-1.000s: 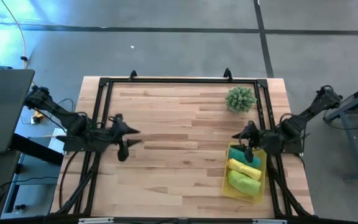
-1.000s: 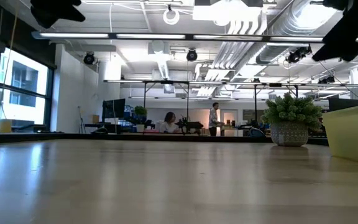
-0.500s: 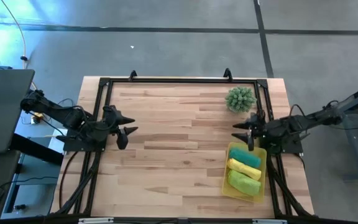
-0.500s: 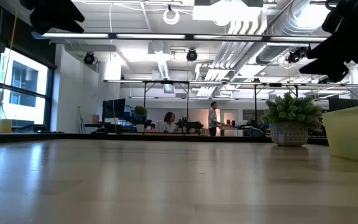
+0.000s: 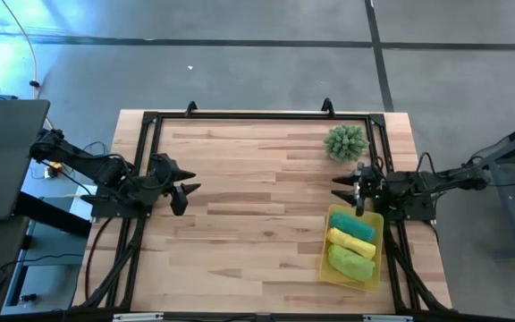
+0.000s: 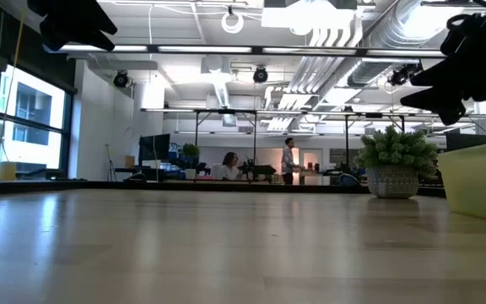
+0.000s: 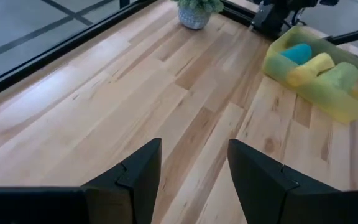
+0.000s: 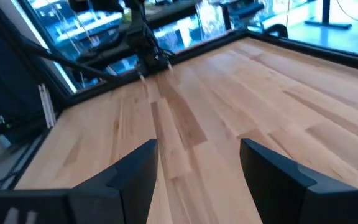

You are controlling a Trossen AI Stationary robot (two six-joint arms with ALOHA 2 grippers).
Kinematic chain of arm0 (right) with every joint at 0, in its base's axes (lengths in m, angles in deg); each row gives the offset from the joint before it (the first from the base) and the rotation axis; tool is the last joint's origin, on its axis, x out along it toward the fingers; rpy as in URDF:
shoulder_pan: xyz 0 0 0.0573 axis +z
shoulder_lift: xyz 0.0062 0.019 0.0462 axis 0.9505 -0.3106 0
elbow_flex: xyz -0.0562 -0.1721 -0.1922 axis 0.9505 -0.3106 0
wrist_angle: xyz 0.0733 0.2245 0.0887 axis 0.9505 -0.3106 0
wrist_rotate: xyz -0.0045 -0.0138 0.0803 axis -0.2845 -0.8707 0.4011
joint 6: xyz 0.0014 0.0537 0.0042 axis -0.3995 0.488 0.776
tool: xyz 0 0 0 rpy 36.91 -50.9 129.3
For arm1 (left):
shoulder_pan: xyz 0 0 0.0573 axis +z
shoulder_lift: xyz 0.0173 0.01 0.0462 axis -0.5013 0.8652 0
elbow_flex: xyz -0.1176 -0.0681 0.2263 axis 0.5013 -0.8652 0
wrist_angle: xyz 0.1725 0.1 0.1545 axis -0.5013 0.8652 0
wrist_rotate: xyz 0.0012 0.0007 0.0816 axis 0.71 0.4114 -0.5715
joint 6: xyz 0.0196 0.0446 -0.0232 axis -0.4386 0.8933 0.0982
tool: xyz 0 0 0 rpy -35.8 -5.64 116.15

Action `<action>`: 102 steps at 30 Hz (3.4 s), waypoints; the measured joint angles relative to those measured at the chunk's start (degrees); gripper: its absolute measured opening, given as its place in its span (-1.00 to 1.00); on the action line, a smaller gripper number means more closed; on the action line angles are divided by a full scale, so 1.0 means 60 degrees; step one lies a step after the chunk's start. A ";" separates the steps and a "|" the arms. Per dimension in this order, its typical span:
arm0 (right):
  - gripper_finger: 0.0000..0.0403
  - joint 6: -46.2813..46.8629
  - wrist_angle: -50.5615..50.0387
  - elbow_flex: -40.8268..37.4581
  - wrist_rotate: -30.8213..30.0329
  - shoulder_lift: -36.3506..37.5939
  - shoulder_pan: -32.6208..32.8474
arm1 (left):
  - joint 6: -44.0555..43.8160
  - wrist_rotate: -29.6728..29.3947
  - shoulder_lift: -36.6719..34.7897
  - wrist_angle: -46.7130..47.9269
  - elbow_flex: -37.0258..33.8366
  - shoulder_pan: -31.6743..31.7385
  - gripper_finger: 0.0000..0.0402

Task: Roll microfiber towels into tight, uniform cylinder then place into a basket
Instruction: Return to Home Position

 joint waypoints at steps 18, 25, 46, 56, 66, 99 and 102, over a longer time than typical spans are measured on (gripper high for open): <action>0.04 -0.1752 0.3530 -0.0514 0.0454 -0.0111 -0.0445 | -0.0182 0.0018 0.0625 -0.0041 -0.0061 -0.0001 -0.13; -0.04 -0.1831 0.4525 -0.1039 0.0560 -0.0109 -0.0445 | -0.0149 -0.0074 0.0771 -0.0087 -0.0123 -0.0001 -0.13; -0.06 -0.1328 0.3065 -0.1039 -0.0524 -0.0116 -0.0445 | 0.1345 -0.0310 0.0851 -0.5007 -0.2581 -0.0934 -0.13; -0.06 -0.1324 0.3063 -0.1039 -0.0519 -0.0116 -0.0445 | 0.3124 -0.0124 0.0773 -0.7725 -0.3827 0.0590 -0.13; -0.06 -0.1324 0.3059 -0.1039 -0.0519 -0.0116 -0.0445 | 0.3511 0.1368 -0.0335 -0.8669 -0.4940 0.2401 -0.13; -0.06 -0.1327 0.3056 -0.1039 -0.0519 -0.0116 -0.0441 | 0.4044 -0.1076 -0.4776 -1.1294 -0.7278 0.3081 -0.13; -0.06 -0.1327 0.3056 -0.1039 -0.0519 -0.0116 -0.0443 | 0.4044 -0.1076 -0.5121 -1.1326 -0.7278 0.3081 -0.13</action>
